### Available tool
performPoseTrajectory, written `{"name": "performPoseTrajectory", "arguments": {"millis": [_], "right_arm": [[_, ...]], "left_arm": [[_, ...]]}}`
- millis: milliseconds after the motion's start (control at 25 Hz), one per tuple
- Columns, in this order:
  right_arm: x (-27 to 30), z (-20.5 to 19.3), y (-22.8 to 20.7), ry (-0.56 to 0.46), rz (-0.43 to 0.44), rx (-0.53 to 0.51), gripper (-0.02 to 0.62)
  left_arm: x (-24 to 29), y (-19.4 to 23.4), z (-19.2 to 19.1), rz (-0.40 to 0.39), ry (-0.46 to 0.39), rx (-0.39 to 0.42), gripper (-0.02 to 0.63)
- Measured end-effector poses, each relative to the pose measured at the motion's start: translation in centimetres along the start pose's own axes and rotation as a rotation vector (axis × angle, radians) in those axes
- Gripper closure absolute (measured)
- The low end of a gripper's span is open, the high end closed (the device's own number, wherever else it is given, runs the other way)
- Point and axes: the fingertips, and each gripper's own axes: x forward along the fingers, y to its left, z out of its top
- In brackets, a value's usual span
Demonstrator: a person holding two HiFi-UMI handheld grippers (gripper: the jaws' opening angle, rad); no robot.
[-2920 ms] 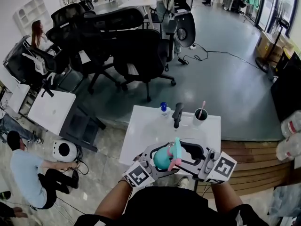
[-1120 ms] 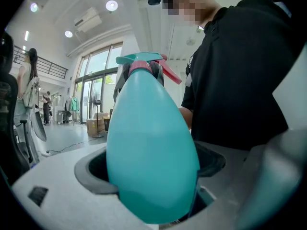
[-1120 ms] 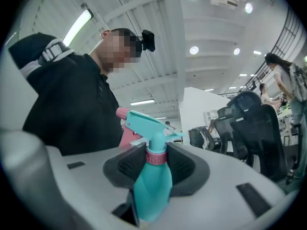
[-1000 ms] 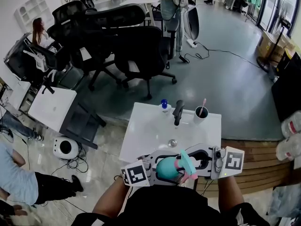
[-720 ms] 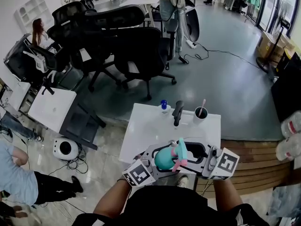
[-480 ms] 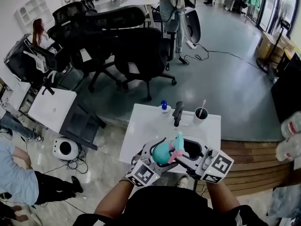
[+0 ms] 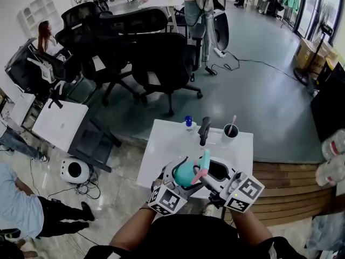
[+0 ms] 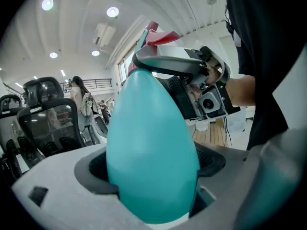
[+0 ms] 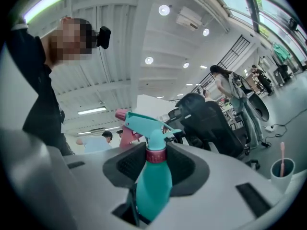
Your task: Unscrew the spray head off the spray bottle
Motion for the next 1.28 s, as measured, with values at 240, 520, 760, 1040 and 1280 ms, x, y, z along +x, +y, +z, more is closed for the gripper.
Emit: {"name": "performPoseTrajectory", "arguments": {"millis": [240, 520, 760, 1040, 1280], "right_arm": [[-0.7, 0.7, 2.2, 0.019, 0.209, -0.062, 0.459], [-1.9, 1.4, 4.4, 0.015, 0.391, -0.175, 0.459], [-3.3, 1.8, 7.2, 0.042, 0.561, -0.139, 0.459], [-3.3, 1.9, 6.0, 0.020, 0.546, -0.133, 0.453], [-1.6, 1.5, 1.4, -0.020, 0.241, -0.099, 0.385]], "left_arm": [[-1.0, -1.3, 1.4, -0.089, -0.072, 0.047, 0.133], [-2.0, -3.7, 2.9, -0.268, -0.147, 0.053, 0.133], [-3.8, -7.0, 5.4, -0.525, -0.223, 0.021, 0.133], [-3.2, -6.8, 5.2, -0.515, -0.217, -0.007, 0.133], [-0.4, -1.4, 0.9, -0.141, -0.032, 0.027, 0.133]]}}
